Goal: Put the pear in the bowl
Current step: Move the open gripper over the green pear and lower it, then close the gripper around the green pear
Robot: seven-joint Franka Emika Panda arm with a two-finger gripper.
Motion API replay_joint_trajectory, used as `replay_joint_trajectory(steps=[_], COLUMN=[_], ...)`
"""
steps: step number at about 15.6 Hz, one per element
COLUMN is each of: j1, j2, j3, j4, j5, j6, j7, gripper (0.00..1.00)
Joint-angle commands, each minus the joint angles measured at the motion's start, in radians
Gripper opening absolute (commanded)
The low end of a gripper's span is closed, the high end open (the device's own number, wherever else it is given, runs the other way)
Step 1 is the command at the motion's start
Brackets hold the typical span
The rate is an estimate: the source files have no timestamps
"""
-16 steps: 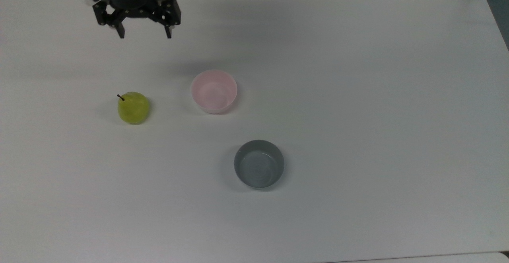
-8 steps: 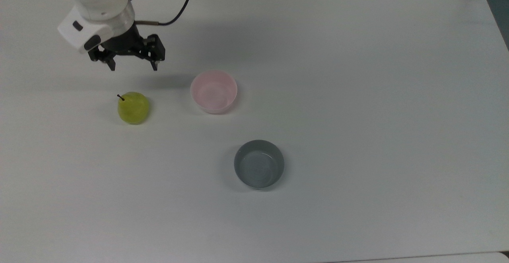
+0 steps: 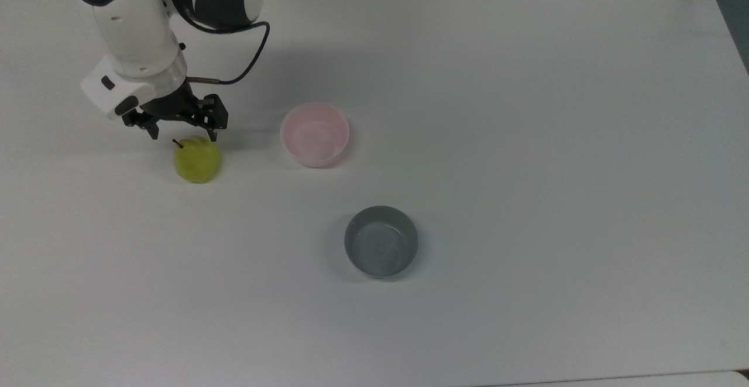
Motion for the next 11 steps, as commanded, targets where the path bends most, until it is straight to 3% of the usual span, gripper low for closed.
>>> replay_joint_trajectory(steps=[1, 7, 9, 11], j1=[0.002, 0.011, 0.011, 0.011], j2=[0.034, 0.071, 0.072, 0.072], j3=[0.000, 0.002, 0.002, 0.002], j4=[-0.008, -0.008, -0.006, -0.006], j5=[-0.012, -0.010, -0.010, -0.010], j6=[0.072, 0.124, 0.126, 0.126], j7=[-0.006, -0.001, -0.001, -0.003], gripper=[1.00, 1.00, 0.85, 0.62])
